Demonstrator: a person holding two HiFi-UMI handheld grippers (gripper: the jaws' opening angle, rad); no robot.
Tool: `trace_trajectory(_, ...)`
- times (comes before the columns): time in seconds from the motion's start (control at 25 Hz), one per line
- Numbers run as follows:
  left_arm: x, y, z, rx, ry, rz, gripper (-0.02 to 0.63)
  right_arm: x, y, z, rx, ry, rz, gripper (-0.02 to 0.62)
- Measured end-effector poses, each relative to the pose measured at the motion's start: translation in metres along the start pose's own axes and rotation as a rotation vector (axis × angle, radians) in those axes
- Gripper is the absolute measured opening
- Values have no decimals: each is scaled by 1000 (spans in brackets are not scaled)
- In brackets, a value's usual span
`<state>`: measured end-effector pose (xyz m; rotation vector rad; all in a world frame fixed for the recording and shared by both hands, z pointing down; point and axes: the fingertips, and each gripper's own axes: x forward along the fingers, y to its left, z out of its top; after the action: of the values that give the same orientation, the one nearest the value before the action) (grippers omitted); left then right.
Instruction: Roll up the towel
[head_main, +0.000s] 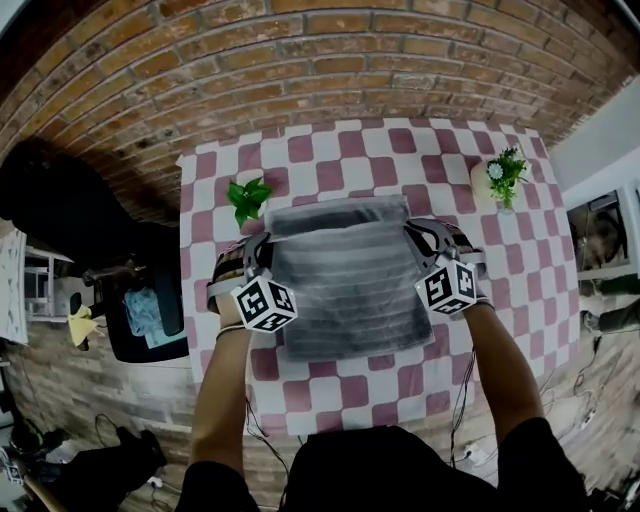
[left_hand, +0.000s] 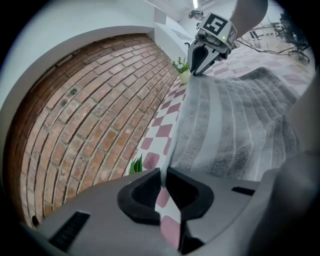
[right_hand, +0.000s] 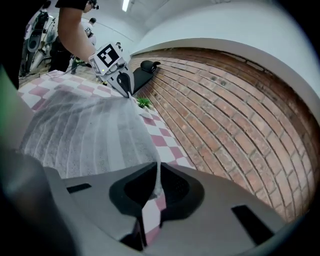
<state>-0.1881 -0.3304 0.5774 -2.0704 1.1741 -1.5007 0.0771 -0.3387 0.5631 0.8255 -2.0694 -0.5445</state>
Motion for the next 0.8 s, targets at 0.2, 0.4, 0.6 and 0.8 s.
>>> trace_trajectory(0.2, 34, 6, -8, -33, 35, -23, 37, 34, -8, -8, -6, 42, -20, 23)
trace_trajectory(0.4, 54, 10, -12, -93, 70, -19, 37, 56, -16, -12, 42, 77, -28, 23)
trace_trajectory(0.6, 71, 13, -13, -115, 95, 23, 41, 79, -20, -21, 73, 116, -26, 23)
trace_trajectory(0.8, 67, 23, -13, -203, 95, 106, 162, 86, -29, -31, 228, 152, -59, 127)
